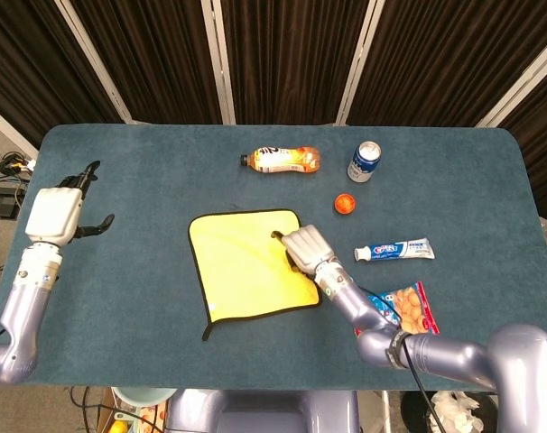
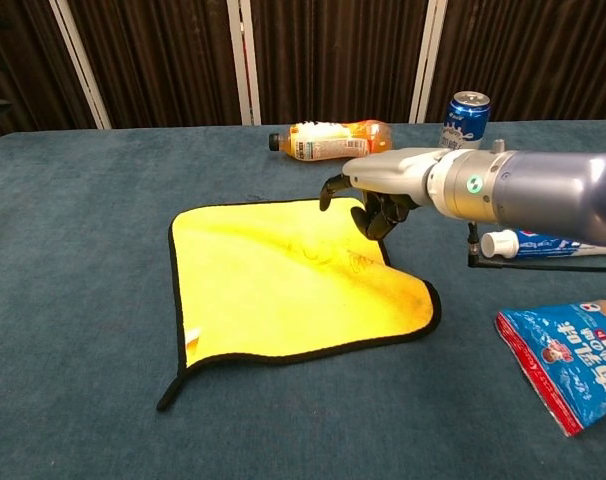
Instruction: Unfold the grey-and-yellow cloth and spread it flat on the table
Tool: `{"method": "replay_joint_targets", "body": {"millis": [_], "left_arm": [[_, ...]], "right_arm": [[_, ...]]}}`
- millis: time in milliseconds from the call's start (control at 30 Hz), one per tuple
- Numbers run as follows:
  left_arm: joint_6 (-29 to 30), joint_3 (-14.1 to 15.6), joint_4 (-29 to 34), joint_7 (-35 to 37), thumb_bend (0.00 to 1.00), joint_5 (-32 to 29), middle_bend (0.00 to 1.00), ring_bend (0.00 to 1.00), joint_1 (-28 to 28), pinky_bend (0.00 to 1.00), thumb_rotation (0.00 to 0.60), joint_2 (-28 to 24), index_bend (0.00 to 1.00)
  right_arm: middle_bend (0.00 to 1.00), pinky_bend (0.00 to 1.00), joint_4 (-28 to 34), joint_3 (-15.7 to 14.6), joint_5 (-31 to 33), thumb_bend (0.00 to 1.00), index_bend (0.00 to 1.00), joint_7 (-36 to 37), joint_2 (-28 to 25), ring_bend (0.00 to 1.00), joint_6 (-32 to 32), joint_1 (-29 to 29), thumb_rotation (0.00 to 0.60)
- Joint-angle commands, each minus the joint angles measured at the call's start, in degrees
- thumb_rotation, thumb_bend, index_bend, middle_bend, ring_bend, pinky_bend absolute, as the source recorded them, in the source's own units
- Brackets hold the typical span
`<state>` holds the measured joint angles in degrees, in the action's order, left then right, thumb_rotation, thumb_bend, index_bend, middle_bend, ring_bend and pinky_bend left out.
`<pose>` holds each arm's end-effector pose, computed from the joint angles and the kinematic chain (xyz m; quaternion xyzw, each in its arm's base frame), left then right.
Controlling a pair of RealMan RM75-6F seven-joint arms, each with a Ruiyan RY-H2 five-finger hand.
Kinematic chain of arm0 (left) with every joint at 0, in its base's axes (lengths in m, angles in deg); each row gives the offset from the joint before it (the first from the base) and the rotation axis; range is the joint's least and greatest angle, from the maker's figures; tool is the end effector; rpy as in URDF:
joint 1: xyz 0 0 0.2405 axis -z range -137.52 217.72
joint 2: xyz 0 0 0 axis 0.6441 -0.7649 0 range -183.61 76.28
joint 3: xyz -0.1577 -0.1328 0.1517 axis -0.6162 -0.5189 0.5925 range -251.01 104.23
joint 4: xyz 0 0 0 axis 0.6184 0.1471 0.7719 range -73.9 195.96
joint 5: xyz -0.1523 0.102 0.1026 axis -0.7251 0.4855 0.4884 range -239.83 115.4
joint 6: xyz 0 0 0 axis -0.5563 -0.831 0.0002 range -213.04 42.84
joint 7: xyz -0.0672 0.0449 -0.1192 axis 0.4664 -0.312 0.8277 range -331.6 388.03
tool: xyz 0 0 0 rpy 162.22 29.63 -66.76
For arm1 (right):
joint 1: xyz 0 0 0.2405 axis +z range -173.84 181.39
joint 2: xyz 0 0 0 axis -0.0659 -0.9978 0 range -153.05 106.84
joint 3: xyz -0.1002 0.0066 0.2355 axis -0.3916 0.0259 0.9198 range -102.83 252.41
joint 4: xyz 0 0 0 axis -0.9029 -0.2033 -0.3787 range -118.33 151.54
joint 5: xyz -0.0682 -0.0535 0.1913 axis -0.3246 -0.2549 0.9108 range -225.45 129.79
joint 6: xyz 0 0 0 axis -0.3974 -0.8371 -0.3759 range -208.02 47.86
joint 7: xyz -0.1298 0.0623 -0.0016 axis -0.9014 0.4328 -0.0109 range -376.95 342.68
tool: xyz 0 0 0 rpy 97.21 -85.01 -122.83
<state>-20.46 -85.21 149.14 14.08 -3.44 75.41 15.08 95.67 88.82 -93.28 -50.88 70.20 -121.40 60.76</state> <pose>-0.2292 0.3634 0.1365 -0.6303 -0.3601 -0.3686 0.5806 -0.0830 -0.3818 -0.0554 0.8060 -0.3538 0.2921 0.3740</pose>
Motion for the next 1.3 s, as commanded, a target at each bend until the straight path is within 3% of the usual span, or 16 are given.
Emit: {"method": "replay_joint_targets", "body": {"millis": [33, 400, 767, 1300], "left_arm": [[-1.36, -0.46, -1.16, -0.8, 0.27, -0.84, 0.22, 0.22, 0.92, 0.48, 0.559, 0.74, 0.0], [-7.95, -1.93, -5.9, -3.14, 0.27, -4.98, 0.22, 0.22, 4.99, 0.48, 0.573, 3.34, 0.0], [-9.94, -1.93, -7.79, -3.81, 0.27, -5.39, 0.23, 0.22, 6.46, 0.48, 0.576, 4.19, 0.0], [-11.97, -2.41, -9.95, -5.57, 0.27, -7.24, 0.23, 0.22, 8.9, 0.49, 0.581, 5.82, 0.0]], "right_arm": [[1.0, 1.0, -7.76, 0.46, -2.18, 0.81, 0.2, 4.83, 1.95, 1.0, 5.4, 2.51, 0.6], [1.0, 1.0, -21.58, 0.09, -7.26, 0.81, 0.19, 15.14, 6.71, 1.0, 12.33, 4.35, 0.6], [1.0, 1.0, -26.96, -1.29, -10.81, 0.8, 0.18, 19.69, 9.73, 1.0, 14.33, 5.01, 0.6], [1.0, 1.0, -35.27, -1.37, -16.5, 0.79, 0.19, 24.99, 9.87, 1.0, 15.39, 6.42, 0.6]]}}
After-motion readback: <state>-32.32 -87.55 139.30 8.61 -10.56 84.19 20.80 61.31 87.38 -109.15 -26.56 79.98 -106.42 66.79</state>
